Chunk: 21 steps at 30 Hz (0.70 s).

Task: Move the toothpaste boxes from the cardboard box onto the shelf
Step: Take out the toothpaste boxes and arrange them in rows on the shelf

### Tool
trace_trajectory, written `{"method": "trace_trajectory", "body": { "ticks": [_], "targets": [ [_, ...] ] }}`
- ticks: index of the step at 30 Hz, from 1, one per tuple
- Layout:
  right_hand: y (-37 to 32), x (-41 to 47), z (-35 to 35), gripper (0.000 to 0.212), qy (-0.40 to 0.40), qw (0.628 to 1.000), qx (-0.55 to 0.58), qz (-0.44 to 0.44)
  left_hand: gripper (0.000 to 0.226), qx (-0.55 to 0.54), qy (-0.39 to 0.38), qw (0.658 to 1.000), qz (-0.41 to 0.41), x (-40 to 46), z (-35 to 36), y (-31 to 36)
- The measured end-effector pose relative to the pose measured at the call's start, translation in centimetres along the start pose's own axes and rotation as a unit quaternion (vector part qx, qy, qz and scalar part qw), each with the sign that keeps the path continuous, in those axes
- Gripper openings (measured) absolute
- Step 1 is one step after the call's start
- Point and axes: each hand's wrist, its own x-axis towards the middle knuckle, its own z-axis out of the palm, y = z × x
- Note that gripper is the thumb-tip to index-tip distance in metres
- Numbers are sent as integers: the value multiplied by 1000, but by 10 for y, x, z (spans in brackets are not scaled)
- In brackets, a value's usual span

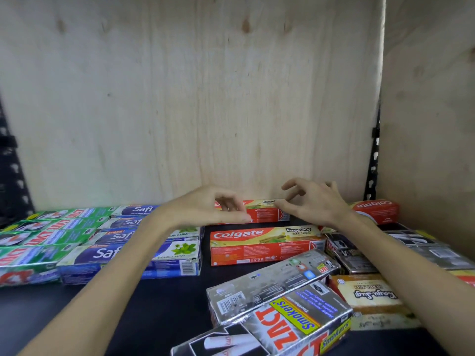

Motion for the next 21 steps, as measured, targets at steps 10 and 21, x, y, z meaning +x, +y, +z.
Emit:
{"method": "trace_trajectory", "body": {
  "ticks": [10,21],
  "targets": [
    [-1,-4,-3,45,-23,997,71,-31,43,114,-3,993,-17,8,19,-20],
    [10,-5,3,86,-131,987,86,-24,56,267,128,954,-58,15,27,-39]
  ]
}}
